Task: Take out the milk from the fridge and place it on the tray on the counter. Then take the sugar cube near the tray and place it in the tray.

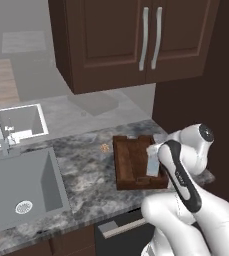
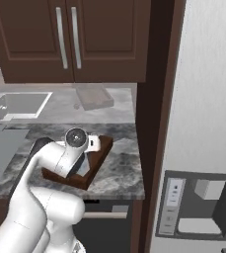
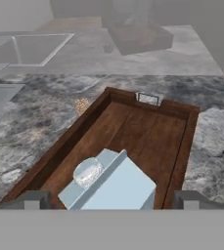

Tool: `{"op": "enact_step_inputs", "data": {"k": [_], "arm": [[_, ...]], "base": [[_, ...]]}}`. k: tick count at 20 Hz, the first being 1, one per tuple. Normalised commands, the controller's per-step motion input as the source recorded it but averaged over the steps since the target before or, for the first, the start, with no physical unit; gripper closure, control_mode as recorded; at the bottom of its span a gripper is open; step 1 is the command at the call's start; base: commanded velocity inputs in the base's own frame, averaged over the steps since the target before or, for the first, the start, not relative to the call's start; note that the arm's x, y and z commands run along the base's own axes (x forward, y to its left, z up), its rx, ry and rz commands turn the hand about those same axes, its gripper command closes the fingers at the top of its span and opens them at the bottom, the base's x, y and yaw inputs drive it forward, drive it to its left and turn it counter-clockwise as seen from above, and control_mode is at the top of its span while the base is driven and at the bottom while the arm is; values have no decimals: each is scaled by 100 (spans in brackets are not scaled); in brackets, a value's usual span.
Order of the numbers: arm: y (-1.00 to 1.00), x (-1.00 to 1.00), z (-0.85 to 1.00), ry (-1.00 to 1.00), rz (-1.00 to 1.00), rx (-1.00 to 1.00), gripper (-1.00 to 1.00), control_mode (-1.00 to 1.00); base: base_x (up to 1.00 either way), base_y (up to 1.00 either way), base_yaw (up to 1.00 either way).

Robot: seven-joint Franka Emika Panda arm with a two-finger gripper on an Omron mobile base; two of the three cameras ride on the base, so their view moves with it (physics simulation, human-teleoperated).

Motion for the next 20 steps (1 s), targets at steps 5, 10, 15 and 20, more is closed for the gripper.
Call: {"op": "enact_step_inputs", "data": {"k": [5, 10, 15, 20], "arm": [[10, -72, 3, -15, 0, 5, -100, -100], [30, -59, 39, -10, 0, 0, -100, -100], [19, -71, 50, -4, -7, 0, -100, -100], [44, -87, 5, 0, -8, 0, -100, -100]], "base": [[0, 0, 0], [0, 0, 0], [0, 0, 0], [0, 0, 0]]}}
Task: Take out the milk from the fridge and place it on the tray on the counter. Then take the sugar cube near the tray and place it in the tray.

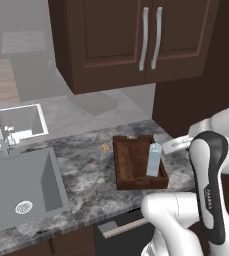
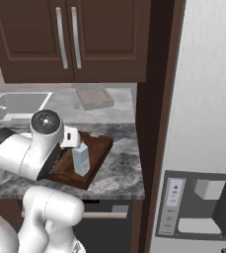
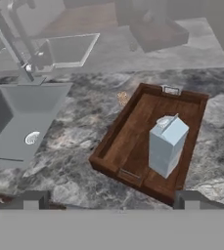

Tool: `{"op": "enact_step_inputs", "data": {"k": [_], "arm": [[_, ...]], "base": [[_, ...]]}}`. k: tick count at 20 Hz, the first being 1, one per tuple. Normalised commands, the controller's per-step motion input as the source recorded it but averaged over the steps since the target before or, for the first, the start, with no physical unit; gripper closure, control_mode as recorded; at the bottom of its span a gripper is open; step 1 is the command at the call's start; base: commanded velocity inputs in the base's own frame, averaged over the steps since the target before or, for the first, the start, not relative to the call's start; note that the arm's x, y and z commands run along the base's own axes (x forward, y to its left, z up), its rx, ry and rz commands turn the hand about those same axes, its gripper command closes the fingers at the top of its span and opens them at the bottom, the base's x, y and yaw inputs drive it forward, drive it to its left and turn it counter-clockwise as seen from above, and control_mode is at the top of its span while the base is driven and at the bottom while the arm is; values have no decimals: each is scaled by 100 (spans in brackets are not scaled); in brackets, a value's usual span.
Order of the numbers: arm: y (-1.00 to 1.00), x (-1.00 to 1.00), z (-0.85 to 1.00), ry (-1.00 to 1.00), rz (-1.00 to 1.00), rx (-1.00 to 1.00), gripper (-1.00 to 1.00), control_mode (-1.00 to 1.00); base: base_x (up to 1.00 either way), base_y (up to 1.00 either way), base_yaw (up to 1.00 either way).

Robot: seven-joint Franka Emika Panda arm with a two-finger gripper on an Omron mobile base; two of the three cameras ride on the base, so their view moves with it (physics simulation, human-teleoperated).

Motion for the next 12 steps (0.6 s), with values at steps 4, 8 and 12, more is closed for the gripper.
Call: {"op": "enact_step_inputs", "data": {"k": [4, 8, 12], "arm": [[77, -55, 0, -3, -16, 0, -100, -100], [97, -17, -19, -12, -19, 4, -100, -100], [100, 0, -29, -21, -22, 6, -100, -100]], "base": [[0, 0, 0], [0, 0, 0], [0, 0, 0]]}}
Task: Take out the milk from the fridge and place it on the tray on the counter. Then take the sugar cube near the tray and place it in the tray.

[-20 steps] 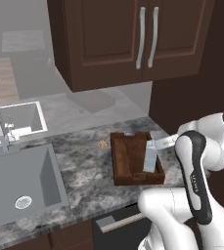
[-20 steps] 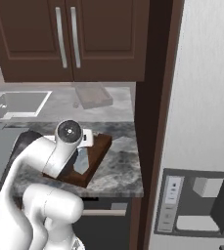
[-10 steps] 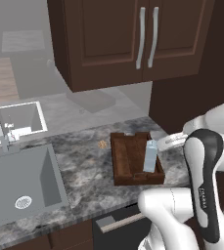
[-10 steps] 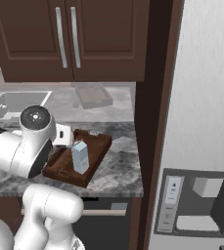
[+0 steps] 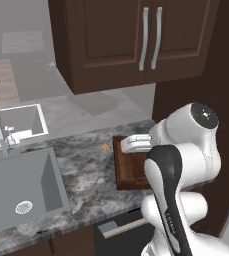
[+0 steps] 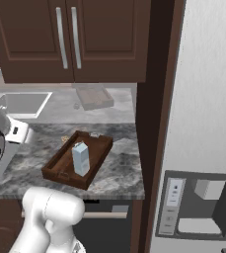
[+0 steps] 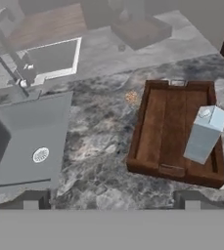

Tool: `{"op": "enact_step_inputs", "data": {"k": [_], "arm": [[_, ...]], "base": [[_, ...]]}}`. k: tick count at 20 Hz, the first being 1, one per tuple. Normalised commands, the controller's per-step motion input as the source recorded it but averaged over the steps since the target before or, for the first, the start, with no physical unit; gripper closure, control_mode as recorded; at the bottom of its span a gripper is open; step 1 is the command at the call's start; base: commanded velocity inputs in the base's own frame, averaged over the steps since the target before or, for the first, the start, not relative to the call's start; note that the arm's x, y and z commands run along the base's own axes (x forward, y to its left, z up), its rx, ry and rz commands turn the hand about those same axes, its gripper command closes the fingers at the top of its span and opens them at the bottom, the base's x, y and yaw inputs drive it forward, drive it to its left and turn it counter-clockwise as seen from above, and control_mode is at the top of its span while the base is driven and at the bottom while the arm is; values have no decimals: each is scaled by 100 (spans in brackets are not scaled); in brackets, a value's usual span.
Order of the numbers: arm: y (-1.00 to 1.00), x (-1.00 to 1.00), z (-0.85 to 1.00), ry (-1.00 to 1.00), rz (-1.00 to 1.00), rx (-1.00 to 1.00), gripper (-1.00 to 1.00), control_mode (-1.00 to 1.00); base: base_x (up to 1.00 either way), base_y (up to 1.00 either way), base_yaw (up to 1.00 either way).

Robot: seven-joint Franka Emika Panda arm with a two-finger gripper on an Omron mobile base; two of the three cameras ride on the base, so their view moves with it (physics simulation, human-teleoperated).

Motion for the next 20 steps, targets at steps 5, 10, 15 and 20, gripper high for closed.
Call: {"op": "enact_step_inputs", "data": {"k": [5, 10, 15, 20], "arm": [[100, 4, -54, -14, -25, 2, -100, -100], [98, 62, -83, -4, -28, 2, -100, -100], [70, 84, -51, -10, -37, 5, -100, -100], [27, 76, -35, -16, -43, 18, -100, -100]], "base": [[0, 0, 0], [0, 0, 0], [0, 0, 0], [0, 0, 0]]}}
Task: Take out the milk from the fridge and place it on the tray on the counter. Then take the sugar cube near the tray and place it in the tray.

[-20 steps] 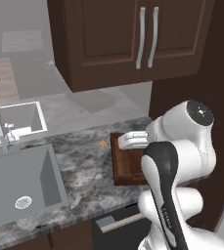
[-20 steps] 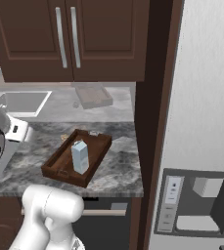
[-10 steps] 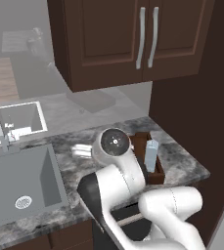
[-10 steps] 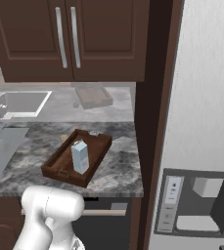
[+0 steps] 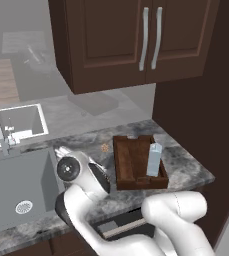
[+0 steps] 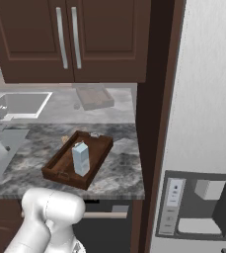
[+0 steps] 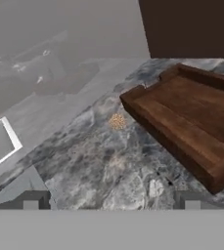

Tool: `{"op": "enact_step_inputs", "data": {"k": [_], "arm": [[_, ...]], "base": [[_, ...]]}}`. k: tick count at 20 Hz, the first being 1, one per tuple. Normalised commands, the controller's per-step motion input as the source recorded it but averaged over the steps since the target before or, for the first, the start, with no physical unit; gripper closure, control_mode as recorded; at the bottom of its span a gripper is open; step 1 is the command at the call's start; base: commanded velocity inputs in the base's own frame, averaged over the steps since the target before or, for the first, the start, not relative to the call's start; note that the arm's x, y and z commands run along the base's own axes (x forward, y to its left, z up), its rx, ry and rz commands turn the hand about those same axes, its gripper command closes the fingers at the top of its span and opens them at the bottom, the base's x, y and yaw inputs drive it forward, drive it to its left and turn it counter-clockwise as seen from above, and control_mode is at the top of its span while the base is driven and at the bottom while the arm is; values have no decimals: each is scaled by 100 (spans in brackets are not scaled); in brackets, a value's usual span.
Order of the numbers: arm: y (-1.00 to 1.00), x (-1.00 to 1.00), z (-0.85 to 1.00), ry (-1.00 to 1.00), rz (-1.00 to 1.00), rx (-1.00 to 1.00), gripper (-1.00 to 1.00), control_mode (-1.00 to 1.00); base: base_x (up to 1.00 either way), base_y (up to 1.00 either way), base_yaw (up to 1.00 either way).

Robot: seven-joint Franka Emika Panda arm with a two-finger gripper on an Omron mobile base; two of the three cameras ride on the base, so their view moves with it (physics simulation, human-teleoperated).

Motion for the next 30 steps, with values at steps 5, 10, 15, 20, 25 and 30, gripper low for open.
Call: {"op": "enact_step_inputs", "data": {"k": [5, 10, 15, 20, 25, 30], "arm": [[4, 55, -8, -25, -24, 28, -100, -100], [0, 25, 5, -16, -7, 35, -100, -100], [-1, 42, 0, 7, 0, 18, -100, -100], [-6, 43, -5, 14, -12, 0, -100, -100], [0, 20, 0, 20, -31, 0, -100, -100], [0, 0, 0, 16, -38, 0, -100, -100]], "base": [[0, 0, 0], [0, 0, 0], [0, 0, 0], [0, 0, 0], [0, 0, 0], [0, 0, 0]]}}
